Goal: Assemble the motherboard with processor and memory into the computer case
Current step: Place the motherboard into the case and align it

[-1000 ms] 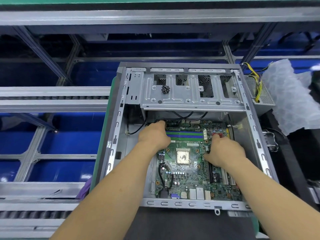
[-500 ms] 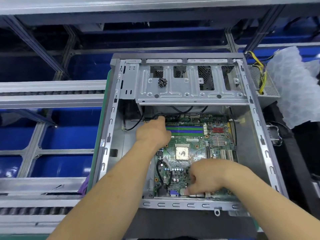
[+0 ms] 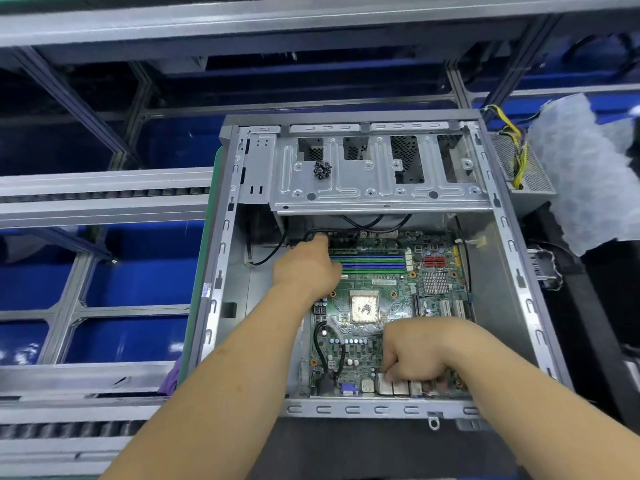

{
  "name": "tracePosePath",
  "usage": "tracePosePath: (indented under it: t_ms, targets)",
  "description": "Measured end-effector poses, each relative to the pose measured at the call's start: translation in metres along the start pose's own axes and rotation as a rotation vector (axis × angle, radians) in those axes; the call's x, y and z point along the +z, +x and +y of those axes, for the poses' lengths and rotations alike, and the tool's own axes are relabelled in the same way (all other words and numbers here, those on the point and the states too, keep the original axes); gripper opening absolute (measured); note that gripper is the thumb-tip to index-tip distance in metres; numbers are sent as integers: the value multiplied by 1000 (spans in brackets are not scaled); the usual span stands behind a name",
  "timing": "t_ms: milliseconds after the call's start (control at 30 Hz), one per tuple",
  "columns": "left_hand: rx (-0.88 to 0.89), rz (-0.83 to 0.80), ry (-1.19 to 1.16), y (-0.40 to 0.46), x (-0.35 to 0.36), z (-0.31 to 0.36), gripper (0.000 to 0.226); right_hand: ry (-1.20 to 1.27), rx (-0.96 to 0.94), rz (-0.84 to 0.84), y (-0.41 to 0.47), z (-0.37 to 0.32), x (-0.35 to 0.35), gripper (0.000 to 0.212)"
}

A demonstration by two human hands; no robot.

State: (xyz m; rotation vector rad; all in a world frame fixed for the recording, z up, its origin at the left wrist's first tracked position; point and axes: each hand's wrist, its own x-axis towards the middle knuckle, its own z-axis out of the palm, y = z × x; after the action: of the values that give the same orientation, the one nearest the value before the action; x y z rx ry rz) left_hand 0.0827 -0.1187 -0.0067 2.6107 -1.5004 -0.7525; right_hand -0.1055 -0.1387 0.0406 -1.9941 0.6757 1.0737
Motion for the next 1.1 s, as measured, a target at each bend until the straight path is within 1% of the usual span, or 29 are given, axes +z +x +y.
tracePosePath:
  t_ms: [100,167,233,267,300,433,533,633,700,733,867,967,1033,1100]
  targets:
    - [5,7,4,2,1,-1,40,88,84,51,6,4,4,35]
    - [8,15,27,2,2,-1,39,10,150,90,8,-2,5,42]
    - [14,24,41,1,2,-1,37,-83,213,69,11,-9,6,54]
    - [18,28,43,1,2,0,36,-100,238,43,13,-11,7,56]
    - [20,29,46,1,2,0,35,-116,257,27,15,-13,8,55]
    - [15,30,70,0,2,1,35,-154,286,17,22,-19,11,37]
    - [16,29,70,-1,2,1,37,-153,285,1,24,-19,9,39]
    - [3,31,36,-1,1,0,39,-182,250,-7,23,-18,9,35]
    - [-4,20,12,1,0,0,38,-179,196,-7,22,-16,11,43]
    - [-3,15,9,2,0,0,38,-165,179,-9,21,-14,12,47]
    - [-9,12,6,3,1,-1,36,-72,193,-44,22,-9,13,47]
    - [-9,13,-5,3,0,-2,37,-18,195,-65,19,-9,11,51]
    - [-7,9,10,4,1,-1,38,21,177,-58,17,-5,7,46]
    - [-7,6,20,3,1,0,39,25,167,-51,16,-3,3,31]
